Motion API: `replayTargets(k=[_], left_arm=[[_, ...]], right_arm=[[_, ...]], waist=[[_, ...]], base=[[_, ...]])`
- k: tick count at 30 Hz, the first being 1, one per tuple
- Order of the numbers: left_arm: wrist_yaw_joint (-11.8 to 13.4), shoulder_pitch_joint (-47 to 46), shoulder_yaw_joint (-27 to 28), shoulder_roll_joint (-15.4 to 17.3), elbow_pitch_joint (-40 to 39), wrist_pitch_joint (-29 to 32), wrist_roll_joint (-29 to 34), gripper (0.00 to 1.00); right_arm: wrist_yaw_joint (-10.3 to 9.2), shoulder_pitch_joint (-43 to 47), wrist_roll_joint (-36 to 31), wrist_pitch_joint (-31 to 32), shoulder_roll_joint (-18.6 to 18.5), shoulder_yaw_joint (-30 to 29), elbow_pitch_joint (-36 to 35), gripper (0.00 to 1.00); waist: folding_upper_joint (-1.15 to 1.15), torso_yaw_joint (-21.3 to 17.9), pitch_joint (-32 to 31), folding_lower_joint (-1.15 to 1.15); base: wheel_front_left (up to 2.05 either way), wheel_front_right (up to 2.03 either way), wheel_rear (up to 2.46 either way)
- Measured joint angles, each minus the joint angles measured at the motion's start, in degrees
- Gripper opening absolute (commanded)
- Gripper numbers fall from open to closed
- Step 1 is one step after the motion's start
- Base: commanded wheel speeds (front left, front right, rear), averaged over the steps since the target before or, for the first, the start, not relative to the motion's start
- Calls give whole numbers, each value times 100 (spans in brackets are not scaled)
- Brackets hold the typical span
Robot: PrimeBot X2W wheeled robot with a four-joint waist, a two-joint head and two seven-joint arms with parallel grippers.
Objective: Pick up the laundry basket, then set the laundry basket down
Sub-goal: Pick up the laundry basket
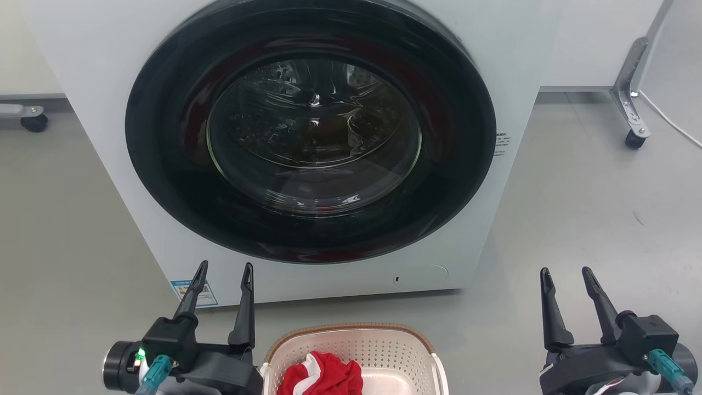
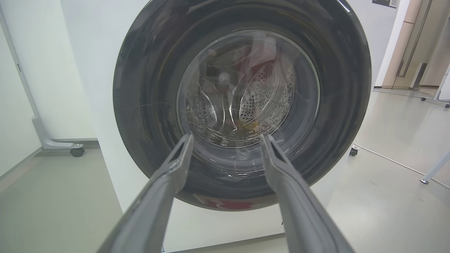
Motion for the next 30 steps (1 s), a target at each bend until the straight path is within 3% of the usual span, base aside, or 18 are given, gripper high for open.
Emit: replayTargets(k=[13, 30], left_arm=[[-1, 6, -121, -88, 60, 2, 0, 100], [-55, -290, -181, -179, 348, 109, -3, 100]], right_arm=[[93, 69, 0, 0, 43, 34, 118, 100], [141, -247, 2, 0, 151, 74, 334, 100]], waist=[[0, -4, 236, 0], [1, -19, 1132, 0]], base=[[0, 0, 0], [0, 0, 0]])
